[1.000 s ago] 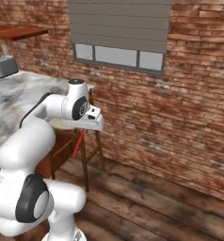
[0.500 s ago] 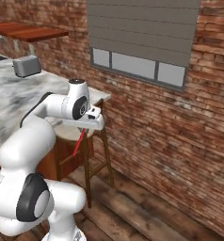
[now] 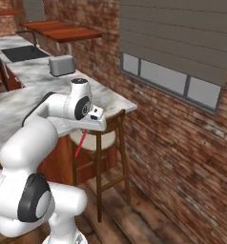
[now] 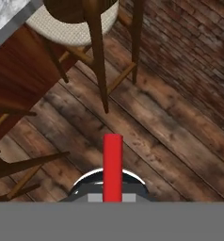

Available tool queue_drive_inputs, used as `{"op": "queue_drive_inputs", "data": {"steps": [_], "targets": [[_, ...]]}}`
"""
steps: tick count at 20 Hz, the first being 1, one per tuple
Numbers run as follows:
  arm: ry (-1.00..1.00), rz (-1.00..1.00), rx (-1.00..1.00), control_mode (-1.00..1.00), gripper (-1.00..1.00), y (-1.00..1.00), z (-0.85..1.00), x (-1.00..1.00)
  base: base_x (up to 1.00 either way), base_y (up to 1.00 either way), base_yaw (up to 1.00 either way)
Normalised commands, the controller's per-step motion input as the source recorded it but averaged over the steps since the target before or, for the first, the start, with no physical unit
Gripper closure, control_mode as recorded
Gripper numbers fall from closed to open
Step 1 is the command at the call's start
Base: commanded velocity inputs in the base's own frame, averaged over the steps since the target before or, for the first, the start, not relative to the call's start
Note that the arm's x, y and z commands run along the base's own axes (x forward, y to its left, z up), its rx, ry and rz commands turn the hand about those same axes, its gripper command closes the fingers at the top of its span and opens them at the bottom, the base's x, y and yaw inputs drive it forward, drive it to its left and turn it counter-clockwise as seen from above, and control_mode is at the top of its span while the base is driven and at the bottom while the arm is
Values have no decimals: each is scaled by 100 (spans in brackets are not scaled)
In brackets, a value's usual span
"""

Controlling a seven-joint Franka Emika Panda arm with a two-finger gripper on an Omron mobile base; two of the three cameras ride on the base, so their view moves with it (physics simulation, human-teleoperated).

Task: Take a straw from the drawer in front and place it inside the glass cup on the dining counter.

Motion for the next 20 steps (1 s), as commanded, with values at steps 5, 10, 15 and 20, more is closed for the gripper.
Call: {"op": "queue_drive_inputs", "data": {"steps": [5, 10, 15, 20], "targets": [[0, 0, 0, 100, 100, 0, 0, 0, 18, -46, 43], [0, 0, 0, 100, 100, 0, 0, 0, 24, -56, 39], [0, 0, 0, 100, 100, 0, 0, 0, 24, -66, 40], [0, 0, 0, 100, 100, 0, 0, 0, 19, -62, 41]]}}
